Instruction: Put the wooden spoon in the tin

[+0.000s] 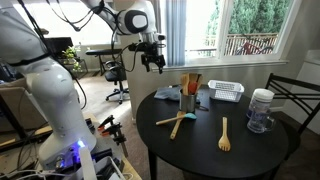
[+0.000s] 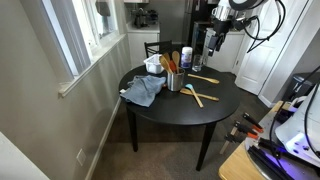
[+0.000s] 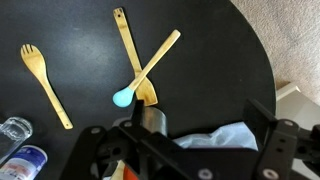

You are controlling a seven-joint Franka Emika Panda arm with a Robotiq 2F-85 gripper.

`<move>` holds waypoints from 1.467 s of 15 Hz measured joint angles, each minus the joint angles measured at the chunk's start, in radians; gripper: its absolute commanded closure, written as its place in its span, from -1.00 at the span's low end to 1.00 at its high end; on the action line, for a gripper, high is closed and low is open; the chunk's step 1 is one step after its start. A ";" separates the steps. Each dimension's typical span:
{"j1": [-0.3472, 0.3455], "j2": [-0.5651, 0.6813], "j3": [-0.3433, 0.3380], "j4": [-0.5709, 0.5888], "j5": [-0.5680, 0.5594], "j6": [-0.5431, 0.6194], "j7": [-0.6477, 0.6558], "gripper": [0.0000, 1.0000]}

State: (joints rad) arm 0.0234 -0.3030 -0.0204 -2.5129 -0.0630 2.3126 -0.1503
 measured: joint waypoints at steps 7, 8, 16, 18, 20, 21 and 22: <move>-0.074 0.218 -0.083 0.016 0.019 0.210 0.021 -1.00; -0.078 0.266 -0.094 0.028 0.044 0.251 0.016 -1.00; -0.126 0.640 -0.008 0.296 0.364 0.290 -0.160 -1.00; -0.151 0.721 0.010 0.370 0.364 0.259 -0.160 -1.00; -0.173 0.793 0.016 0.428 0.364 0.221 -0.160 -1.00; -0.184 0.825 0.018 0.452 0.364 0.203 -0.160 -1.00; -0.194 0.853 0.019 0.472 0.364 0.190 -0.160 -1.00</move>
State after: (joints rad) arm -0.1704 0.5505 -0.0010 -2.0405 0.3012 2.5028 -0.3106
